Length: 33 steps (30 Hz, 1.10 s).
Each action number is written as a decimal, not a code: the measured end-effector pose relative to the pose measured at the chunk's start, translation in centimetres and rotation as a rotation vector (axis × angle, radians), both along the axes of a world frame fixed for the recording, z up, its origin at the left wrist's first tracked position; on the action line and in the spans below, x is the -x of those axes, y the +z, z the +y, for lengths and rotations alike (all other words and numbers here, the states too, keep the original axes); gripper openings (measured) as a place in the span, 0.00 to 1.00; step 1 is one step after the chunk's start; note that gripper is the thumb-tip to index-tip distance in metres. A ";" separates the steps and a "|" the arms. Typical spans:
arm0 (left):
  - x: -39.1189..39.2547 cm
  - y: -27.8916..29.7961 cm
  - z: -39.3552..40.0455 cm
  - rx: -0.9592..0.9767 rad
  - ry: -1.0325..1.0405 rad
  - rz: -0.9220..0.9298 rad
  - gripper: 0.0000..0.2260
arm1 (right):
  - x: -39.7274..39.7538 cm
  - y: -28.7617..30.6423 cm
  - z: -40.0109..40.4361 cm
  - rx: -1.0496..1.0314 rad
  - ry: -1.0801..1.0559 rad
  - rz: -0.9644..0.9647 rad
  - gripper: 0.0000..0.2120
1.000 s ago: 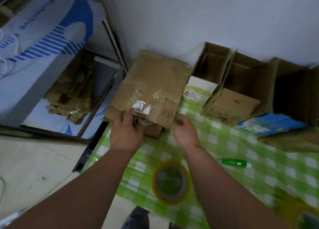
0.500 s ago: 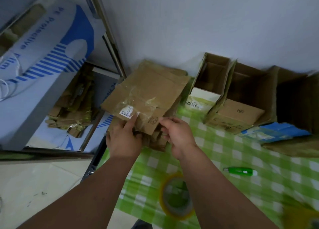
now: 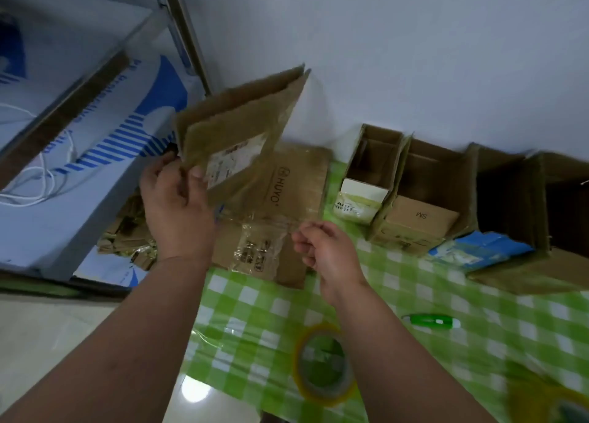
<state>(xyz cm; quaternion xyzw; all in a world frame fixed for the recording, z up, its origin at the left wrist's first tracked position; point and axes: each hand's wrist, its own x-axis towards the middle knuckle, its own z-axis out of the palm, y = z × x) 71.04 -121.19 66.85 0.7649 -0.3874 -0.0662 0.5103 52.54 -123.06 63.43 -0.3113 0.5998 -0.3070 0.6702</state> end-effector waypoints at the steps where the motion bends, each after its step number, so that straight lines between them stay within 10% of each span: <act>1: -0.2 1.2 0.2 0.027 0.018 0.042 0.08 | 0.2 0.4 0.1 0.016 0.003 0.011 0.04; 18: 8.6 5.9 4.2 0.085 -0.107 0.750 0.10 | 13.5 5.4 2.1 0.236 -0.309 0.043 0.17; 33: 16.5 3.9 3.2 -0.081 -0.236 0.589 0.08 | 23.7 4.6 4.6 0.389 -0.215 0.129 0.29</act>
